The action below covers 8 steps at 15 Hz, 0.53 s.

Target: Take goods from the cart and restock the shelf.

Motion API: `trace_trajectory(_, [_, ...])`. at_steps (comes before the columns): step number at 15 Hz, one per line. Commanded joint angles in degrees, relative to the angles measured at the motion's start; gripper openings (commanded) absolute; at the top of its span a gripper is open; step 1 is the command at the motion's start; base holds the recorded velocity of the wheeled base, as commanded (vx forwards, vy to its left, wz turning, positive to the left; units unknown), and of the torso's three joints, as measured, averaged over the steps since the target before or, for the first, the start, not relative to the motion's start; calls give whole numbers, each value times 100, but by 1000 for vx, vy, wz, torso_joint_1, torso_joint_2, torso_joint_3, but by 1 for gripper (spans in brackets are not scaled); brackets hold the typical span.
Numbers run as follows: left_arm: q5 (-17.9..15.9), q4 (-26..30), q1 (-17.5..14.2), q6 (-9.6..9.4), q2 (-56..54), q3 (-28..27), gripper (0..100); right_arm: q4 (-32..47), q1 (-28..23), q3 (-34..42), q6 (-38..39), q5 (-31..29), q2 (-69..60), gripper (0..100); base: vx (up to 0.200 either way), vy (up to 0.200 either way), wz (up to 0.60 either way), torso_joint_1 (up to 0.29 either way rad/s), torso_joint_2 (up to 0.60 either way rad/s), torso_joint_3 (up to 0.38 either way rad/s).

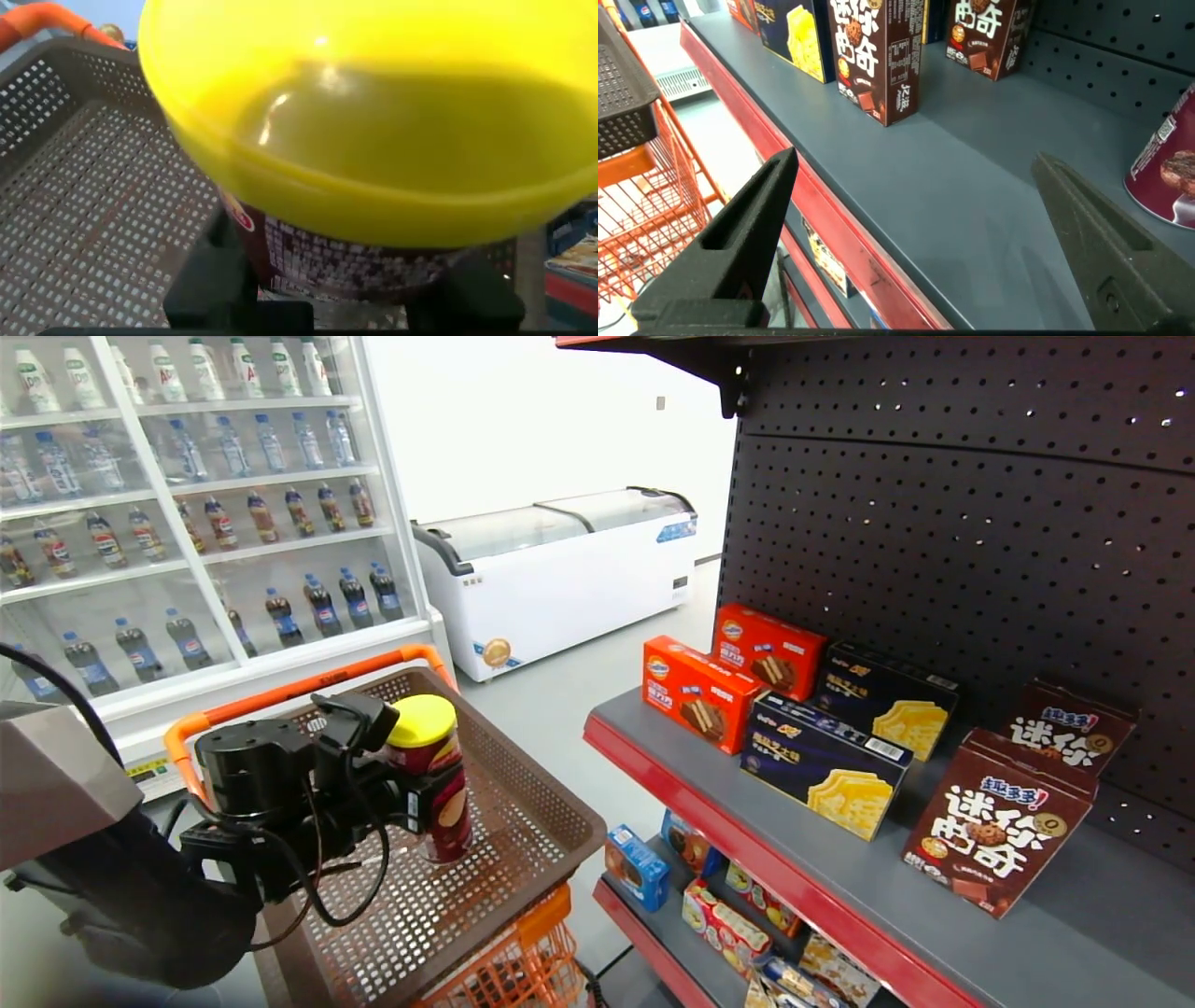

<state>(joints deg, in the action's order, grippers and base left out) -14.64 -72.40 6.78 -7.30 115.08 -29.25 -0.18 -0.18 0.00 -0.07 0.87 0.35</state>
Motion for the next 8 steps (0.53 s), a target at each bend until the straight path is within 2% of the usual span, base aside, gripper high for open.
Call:
trace_trajectory(1, [5,411,8,53,-812,209,0,1,1,0,-1,1,9,100,0,0,0,0,0,0])
trace_trajectory(4, [304,850,-10,159,-1638,420,0,1,1,0,-1,1,9,100,0,0,0,0,0,0])
trace_trajectory(6, [278,859,-19,396,-2112,666,0,1,1,0,-1,1,9,100,0,0,0,0,0,0])
trace_trajectory(8, [313,842,8,414,-2736,859,0,-8,1,0,-1,1,9,100,0,0,0,0,0,0])
